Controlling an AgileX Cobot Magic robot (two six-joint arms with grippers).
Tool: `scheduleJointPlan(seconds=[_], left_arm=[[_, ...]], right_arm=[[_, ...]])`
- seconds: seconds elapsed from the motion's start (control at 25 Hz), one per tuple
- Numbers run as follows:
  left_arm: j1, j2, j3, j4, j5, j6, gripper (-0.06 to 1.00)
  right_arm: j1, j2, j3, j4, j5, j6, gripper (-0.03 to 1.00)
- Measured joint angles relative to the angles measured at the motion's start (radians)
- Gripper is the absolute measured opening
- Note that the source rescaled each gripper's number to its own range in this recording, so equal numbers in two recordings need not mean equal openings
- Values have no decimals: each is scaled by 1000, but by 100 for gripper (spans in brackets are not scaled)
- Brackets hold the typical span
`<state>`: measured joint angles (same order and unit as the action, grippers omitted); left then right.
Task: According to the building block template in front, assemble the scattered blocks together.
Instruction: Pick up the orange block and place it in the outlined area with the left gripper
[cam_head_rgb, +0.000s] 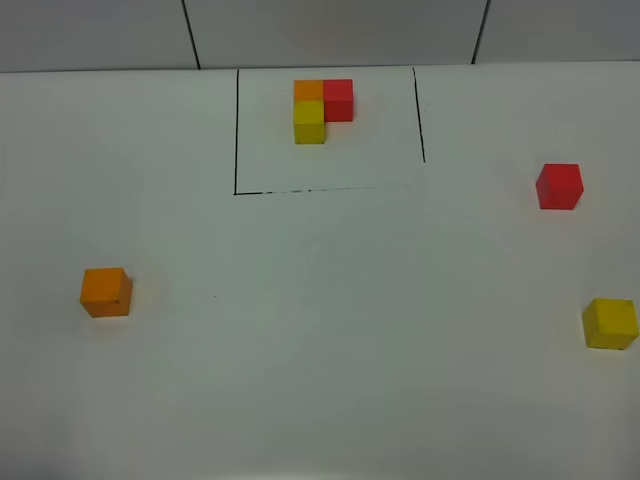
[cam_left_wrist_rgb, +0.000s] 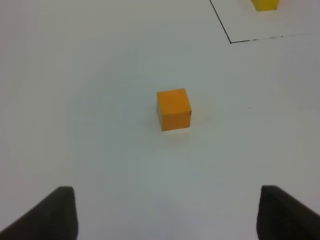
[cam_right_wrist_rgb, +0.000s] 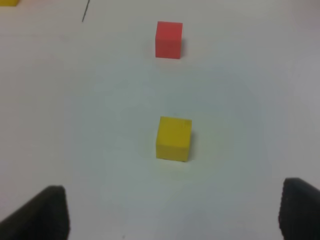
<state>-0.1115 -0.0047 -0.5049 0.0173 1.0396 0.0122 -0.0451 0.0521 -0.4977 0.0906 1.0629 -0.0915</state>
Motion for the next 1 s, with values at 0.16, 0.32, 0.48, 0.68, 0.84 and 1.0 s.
scheduleJointPlan(seconds=[0.16,0.32,0.48,0.68,0.84,1.0], left_arm=[[0,0,0,0,0,0,65],[0,0,0,0,0,0,65],[0,0,0,0,0,-2,65],[0,0,0,0,0,-2,65],[0,0,0,0,0,-2,65],[0,0,0,0,0,-2,65]], right_arm=[[0,0,0,0,0,0,80],[0,0,0,0,0,0,80],[0,0,0,0,0,0,80],[0,0,0,0,0,0,80],[0,0,0,0,0,0,80],[0,0,0,0,0,0,80]])
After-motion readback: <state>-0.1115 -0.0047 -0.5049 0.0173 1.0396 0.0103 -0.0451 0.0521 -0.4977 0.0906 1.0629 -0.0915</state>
